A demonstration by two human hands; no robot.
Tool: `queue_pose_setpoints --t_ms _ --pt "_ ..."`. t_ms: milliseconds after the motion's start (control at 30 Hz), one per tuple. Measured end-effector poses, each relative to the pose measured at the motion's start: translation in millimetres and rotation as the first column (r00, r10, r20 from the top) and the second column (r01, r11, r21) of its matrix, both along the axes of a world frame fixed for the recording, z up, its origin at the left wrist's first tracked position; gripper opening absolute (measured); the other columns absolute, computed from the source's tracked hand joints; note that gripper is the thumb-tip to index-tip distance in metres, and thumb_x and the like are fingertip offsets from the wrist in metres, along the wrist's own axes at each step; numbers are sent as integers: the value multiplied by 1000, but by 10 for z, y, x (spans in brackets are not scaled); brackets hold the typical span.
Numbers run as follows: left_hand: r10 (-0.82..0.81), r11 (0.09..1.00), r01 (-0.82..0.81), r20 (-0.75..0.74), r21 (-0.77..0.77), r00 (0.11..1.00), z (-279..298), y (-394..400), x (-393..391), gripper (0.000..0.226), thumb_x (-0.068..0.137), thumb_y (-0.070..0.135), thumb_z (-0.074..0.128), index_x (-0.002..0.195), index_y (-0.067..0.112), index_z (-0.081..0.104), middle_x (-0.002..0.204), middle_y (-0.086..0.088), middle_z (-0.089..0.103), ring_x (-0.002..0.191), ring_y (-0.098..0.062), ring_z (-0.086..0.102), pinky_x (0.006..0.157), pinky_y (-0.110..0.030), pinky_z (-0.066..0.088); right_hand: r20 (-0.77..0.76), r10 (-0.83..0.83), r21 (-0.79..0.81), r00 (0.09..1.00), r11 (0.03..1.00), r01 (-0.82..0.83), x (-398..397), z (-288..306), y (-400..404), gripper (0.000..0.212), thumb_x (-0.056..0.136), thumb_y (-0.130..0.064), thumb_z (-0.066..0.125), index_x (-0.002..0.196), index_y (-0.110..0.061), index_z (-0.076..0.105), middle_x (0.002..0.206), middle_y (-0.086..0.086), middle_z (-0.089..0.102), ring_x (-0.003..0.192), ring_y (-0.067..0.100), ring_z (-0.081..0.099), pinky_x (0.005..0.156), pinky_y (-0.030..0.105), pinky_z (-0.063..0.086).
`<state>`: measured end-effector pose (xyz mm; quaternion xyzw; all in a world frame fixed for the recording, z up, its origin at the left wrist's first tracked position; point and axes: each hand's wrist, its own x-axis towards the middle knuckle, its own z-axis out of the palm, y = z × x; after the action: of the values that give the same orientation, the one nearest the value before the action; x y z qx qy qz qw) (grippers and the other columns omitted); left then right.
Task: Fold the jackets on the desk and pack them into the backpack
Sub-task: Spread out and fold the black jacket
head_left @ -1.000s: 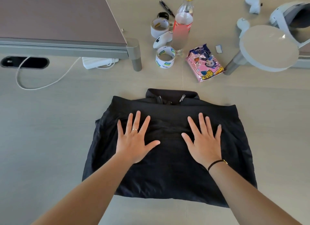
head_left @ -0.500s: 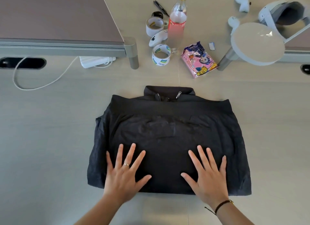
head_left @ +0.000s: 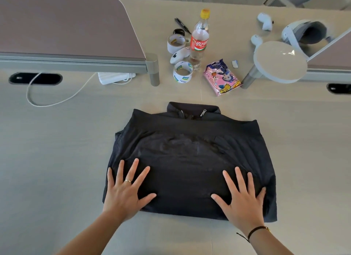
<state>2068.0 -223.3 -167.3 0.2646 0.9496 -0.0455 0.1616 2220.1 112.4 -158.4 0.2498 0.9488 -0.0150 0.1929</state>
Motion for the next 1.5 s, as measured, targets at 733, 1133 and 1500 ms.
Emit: queue_pose_setpoints --t_ms 733,1133,1500 --pt "15 991 -32 128 129 992 380 1476 1507 56 86 50 51 139 30 55 156 -1 42 143 -24 41 120 -43 15 -258 491 -246 832 800 -548 723 175 298 69 89 -82 33 139 -40 52 153 -6 45 135 23 48 112 49 22" --pt "93 992 -73 217 -98 972 342 1749 2277 130 55 45 86 161 31 11 166 -11 15 149 -41 21 116 -60 26 -81 550 -230 831 801 -553 913 -88 1018 75 94 -78 22 158 -39 21 167 -1 15 151 36 20 117 53 4" --pt "211 976 -217 248 -1 946 616 1500 2311 110 87 -8 47 141 44 -34 166 -2 -18 153 -33 -12 117 -34 -9 -98 715 -285 692 646 -708 1002 76 640 102 71 -96 34 156 -40 28 165 6 24 150 34 22 113 65 10"
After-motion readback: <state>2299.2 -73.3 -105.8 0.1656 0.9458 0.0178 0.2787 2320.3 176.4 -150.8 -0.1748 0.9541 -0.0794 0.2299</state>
